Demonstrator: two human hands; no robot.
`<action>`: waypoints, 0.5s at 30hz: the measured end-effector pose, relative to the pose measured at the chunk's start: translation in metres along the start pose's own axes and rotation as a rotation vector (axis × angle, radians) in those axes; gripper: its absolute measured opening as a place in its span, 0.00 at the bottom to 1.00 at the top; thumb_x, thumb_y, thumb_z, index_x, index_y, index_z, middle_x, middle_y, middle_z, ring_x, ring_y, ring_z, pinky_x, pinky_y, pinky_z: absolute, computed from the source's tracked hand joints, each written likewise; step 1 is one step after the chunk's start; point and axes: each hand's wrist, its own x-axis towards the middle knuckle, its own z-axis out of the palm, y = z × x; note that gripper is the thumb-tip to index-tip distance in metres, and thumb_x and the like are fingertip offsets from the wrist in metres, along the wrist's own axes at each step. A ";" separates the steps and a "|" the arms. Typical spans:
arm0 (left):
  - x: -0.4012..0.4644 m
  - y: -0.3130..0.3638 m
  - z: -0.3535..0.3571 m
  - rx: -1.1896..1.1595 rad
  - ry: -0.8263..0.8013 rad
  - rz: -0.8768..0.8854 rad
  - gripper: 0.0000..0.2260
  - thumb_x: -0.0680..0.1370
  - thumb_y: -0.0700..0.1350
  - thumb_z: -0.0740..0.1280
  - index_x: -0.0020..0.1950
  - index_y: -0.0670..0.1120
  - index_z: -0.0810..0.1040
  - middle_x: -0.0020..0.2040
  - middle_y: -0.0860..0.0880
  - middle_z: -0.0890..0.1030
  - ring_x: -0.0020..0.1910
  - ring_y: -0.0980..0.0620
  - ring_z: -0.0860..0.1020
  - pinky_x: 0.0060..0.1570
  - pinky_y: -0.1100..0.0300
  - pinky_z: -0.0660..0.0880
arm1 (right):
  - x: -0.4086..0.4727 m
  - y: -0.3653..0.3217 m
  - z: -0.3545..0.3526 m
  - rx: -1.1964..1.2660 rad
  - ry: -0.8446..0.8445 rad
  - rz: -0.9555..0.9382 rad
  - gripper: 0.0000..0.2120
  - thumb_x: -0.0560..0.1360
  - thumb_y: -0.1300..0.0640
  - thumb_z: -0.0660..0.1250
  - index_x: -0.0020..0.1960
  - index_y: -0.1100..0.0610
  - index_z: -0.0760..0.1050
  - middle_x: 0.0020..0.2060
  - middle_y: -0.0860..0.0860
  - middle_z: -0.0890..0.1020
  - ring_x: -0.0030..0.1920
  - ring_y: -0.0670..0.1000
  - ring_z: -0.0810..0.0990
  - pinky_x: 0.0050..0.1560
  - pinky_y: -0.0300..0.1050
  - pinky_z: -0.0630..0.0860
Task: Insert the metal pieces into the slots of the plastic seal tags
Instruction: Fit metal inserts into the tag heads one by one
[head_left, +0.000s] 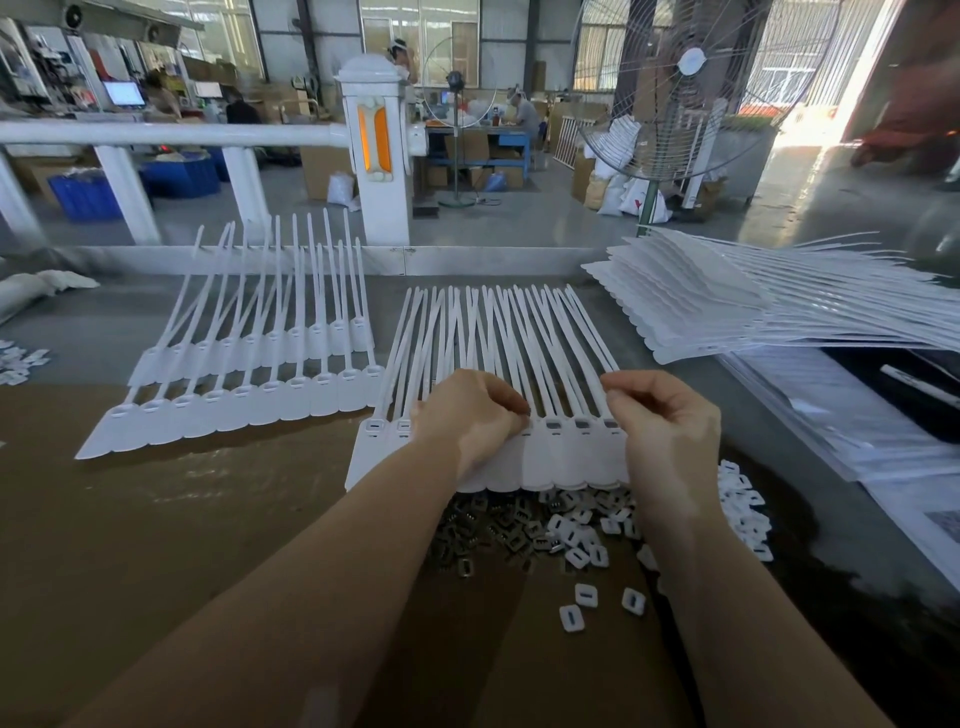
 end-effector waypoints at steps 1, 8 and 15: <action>-0.003 0.000 0.000 0.017 0.016 0.042 0.10 0.74 0.45 0.70 0.34 0.58 0.78 0.39 0.63 0.76 0.52 0.53 0.75 0.65 0.47 0.67 | 0.000 0.000 0.000 0.000 0.000 0.000 0.12 0.72 0.66 0.66 0.39 0.50 0.81 0.31 0.43 0.80 0.34 0.38 0.76 0.35 0.28 0.71; -0.037 0.008 0.014 0.284 -0.017 0.380 0.01 0.73 0.53 0.70 0.41 0.59 0.79 0.41 0.64 0.73 0.53 0.57 0.70 0.63 0.50 0.60 | 0.000 -0.001 0.000 -0.009 -0.004 0.002 0.12 0.72 0.66 0.66 0.39 0.51 0.81 0.30 0.44 0.80 0.33 0.40 0.75 0.37 0.33 0.73; -0.052 0.015 0.033 0.530 -0.068 0.501 0.11 0.74 0.60 0.65 0.47 0.56 0.82 0.49 0.55 0.77 0.55 0.53 0.67 0.46 0.56 0.51 | 0.000 0.000 -0.001 -0.011 0.002 0.006 0.11 0.71 0.66 0.66 0.39 0.51 0.81 0.33 0.45 0.81 0.35 0.39 0.77 0.37 0.29 0.72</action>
